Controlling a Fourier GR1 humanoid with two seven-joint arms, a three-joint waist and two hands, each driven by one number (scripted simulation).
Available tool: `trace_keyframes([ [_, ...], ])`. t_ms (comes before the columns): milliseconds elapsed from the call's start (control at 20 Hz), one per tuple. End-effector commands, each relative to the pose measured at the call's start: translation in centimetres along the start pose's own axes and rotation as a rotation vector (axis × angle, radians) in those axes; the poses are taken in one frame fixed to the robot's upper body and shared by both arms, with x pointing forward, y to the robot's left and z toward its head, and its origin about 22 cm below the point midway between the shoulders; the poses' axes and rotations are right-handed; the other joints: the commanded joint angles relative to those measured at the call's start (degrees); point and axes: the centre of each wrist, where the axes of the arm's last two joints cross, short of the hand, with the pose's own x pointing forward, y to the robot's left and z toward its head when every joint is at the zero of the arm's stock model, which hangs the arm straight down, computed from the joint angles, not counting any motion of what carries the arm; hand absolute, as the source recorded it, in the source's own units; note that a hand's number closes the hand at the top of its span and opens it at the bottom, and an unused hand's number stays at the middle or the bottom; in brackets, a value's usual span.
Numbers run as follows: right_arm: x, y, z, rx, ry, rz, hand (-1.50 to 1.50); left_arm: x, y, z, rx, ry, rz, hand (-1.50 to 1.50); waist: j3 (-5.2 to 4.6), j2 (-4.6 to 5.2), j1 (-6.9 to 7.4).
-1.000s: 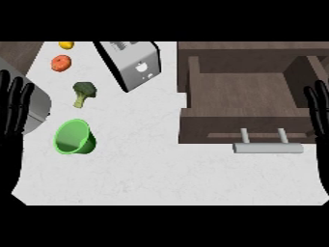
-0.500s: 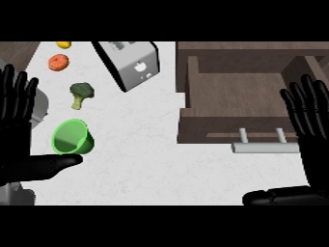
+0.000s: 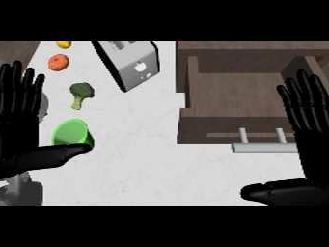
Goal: Pick up the cup, place it into the drawer and close the drawer
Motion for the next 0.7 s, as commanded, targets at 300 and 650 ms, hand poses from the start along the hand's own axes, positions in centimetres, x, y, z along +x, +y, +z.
trace_keyframes([
  [300,-1.8,0.5,-1.3,-0.007,0.000,-0.002,-1.50,0.6,1.8,0.6,0.038,0.037,-0.018,-1.50,0.01,-0.01,0.24],
  [650,0.1,-0.3,0.5,-0.032,-0.024,-0.007,-1.50,-3.1,0.7,1.5,0.072,0.110,-0.015,-1.50,0.01,-0.01,-0.03],
])
